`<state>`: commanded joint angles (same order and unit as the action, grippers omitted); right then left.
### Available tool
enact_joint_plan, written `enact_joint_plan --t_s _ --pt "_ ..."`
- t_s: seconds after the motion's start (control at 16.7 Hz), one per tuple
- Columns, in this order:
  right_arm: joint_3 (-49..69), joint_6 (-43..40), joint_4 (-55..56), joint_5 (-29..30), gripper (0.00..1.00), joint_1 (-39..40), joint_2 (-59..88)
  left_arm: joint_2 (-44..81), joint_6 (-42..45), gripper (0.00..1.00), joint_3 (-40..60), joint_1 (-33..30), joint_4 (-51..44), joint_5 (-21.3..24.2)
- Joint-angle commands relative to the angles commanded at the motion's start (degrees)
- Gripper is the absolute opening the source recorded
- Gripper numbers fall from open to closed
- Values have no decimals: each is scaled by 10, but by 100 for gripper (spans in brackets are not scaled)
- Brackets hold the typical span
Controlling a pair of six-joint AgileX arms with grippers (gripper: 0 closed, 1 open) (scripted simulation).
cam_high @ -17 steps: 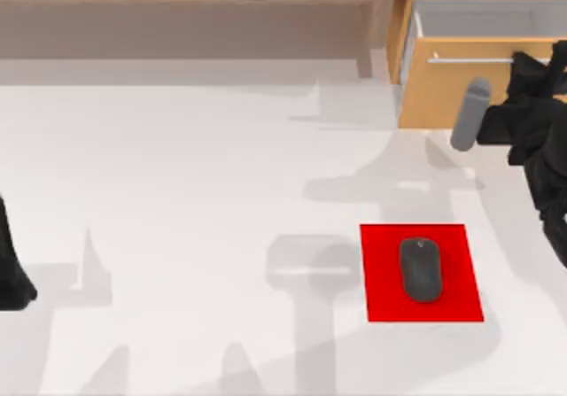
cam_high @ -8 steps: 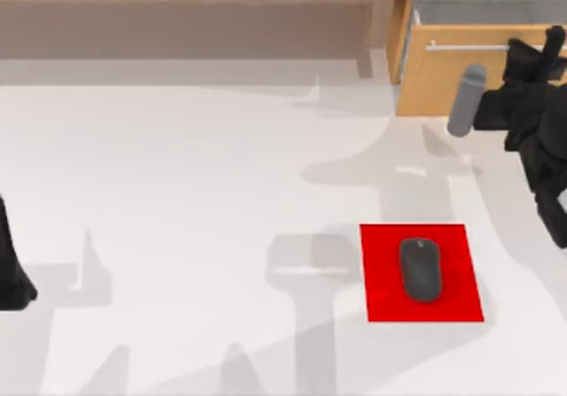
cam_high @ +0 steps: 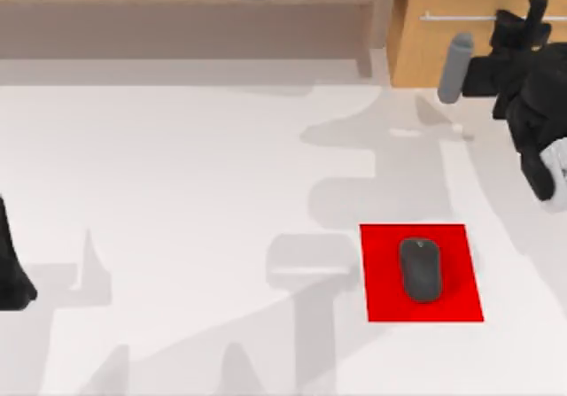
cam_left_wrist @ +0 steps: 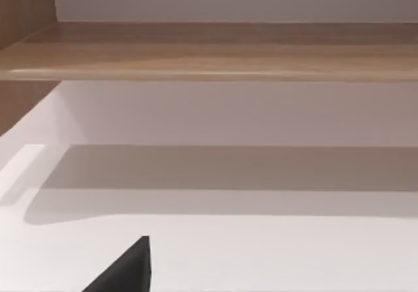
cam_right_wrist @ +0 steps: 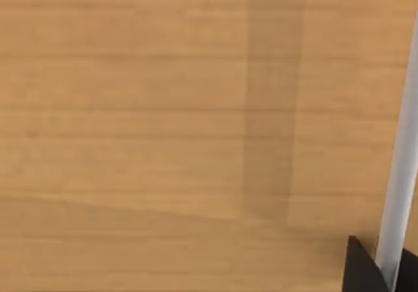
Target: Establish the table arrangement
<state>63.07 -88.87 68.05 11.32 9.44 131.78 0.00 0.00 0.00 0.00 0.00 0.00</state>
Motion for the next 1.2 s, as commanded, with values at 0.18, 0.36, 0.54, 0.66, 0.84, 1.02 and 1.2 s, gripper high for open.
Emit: enact_joint_plan --t_s 0.18,0.36,0.54,0.66,0.84,1.02,1.2 --pt "2 0 -1 0 0 0 1 0 0 100 0 0 0 0" --pt "2 0 -1 0 15 0 1 0 0 100 0 0 0 0" --pt "2 0 -1 0 38 0 1 0 0 100 0 0 0 0" --pt "2 0 -1 0 53 0 1 0 0 100 0 0 0 0" --pt "2 0 -1 0 75 0 1 0 0 100 0 0 0 0" --pt "2 0 -1 0 98 0 1 0 0 100 0 0 0 0" --pt "2 0 -1 0 100 0 1 0 0 100 0 0 0 0"
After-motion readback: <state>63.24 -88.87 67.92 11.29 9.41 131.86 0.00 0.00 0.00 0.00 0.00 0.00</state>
